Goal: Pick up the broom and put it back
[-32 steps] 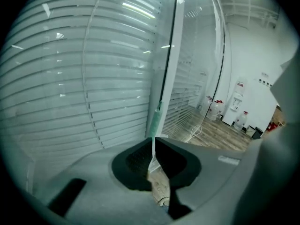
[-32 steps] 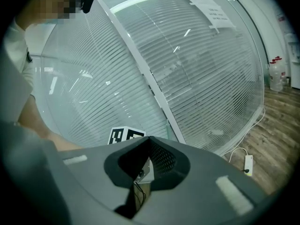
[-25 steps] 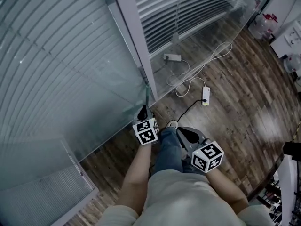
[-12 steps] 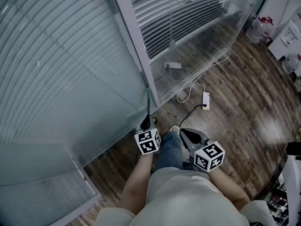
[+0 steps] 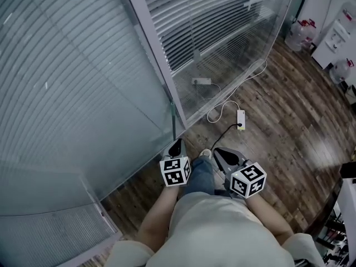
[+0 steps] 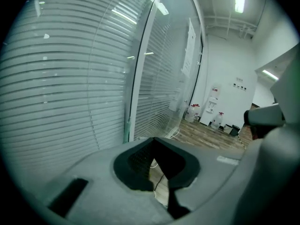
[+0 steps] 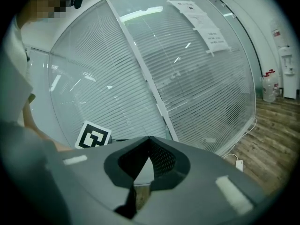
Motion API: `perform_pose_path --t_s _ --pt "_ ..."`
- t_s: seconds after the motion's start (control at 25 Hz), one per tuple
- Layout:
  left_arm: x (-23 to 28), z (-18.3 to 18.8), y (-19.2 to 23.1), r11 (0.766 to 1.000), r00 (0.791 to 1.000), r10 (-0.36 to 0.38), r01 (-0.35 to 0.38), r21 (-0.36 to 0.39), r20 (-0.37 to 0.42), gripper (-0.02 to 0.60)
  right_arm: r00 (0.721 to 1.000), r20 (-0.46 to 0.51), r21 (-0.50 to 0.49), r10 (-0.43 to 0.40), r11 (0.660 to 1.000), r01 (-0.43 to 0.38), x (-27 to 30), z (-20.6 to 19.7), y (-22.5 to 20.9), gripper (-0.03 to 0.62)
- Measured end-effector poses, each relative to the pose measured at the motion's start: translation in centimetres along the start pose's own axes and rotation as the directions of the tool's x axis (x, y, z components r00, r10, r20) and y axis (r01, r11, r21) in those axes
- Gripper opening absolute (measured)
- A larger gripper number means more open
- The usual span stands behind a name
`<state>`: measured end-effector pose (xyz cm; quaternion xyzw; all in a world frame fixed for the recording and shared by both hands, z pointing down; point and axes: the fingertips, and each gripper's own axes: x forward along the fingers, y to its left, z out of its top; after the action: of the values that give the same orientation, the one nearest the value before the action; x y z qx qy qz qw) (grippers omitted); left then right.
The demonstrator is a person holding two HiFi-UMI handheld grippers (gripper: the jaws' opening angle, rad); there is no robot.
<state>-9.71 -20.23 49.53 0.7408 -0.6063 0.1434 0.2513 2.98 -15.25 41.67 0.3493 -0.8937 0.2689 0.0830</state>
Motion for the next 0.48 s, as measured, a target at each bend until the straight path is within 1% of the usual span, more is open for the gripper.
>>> perform_pose_path --t_s 0.16,0.48 --pt "-2.0 0.3 -2.5 0.998 0.998 -0.054 0.054 0.018 0.008 -0.002 0.999 0.031 -0.004 -0.017 1.000 0.017 -1.9 0.3 0.5 0.006" --pt "-5.5 0.7 -6.1 0.989 0.989 -0.145 0.145 0.015 0.016 -0.002 0.996 0.075 0.005 -0.053 0.999 0.052 -5.1 0.0 1.6 0.006"
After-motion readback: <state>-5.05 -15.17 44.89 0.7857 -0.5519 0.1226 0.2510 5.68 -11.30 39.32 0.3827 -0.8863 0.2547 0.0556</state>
